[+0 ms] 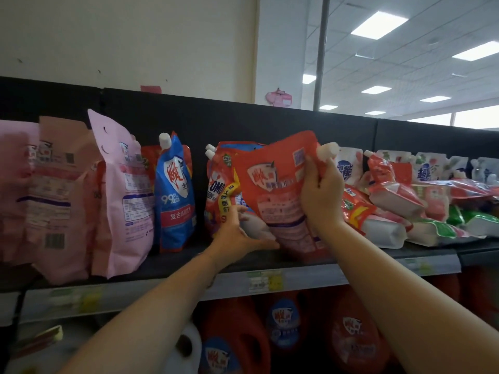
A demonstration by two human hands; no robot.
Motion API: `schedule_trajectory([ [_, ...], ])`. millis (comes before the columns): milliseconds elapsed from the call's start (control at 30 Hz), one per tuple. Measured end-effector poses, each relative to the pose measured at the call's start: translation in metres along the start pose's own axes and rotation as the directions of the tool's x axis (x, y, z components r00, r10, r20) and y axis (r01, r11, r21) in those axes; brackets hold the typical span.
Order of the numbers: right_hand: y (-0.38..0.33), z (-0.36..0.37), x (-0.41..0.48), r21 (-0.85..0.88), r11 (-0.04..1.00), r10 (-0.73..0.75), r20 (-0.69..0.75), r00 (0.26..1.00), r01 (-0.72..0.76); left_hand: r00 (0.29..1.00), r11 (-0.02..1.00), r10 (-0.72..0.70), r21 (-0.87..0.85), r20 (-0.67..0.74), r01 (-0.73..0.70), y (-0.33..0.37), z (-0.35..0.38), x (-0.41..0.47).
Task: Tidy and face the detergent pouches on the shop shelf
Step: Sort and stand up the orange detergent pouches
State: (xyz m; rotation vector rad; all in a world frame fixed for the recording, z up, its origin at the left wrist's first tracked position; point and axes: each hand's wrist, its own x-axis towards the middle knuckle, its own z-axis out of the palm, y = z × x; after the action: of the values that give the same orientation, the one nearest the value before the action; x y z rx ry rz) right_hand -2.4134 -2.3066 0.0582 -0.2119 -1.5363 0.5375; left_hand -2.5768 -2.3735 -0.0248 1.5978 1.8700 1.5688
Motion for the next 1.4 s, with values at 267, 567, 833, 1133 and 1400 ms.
schedule_trajectory([
  [267, -0.041, 0.072, 0.004, 0.31, 0.94, 0.152, -0.009, 0.988, -0.142, 0.985, 0.967, 0.129, -0.204, -0.116, -0.151, 0.005, -0.053, -0.04],
  [567, -0.009, 0.128, -0.017, 0.09, 0.829, 0.491, 0.356, 0.795, -0.552, 0.846, 0.998, -0.035, 0.018, -0.532, 0.052, -0.013, -0.112, -0.072],
  [833, 0.016, 0.082, -0.049, -0.221, 0.86, 0.509, 0.432, 0.745, -0.46, 0.688, 0.83, 0.379, 0.556, -0.619, 0.044, -0.008, -0.064, -0.075],
  [1133, 0.03, 0.026, -0.063, -0.391, 0.823, 0.536, 0.293, 0.791, -0.413, 0.849, 0.602, 0.521, 0.742, -0.084, -0.296, 0.006, -0.016, -0.067],
  [1400, 0.075, -0.043, -0.031, -0.5, 0.599, 0.726, 0.01, 0.687, -0.625, 0.9, 0.652, 0.435, 0.693, -0.009, -0.309, 0.028, 0.037, -0.016],
])
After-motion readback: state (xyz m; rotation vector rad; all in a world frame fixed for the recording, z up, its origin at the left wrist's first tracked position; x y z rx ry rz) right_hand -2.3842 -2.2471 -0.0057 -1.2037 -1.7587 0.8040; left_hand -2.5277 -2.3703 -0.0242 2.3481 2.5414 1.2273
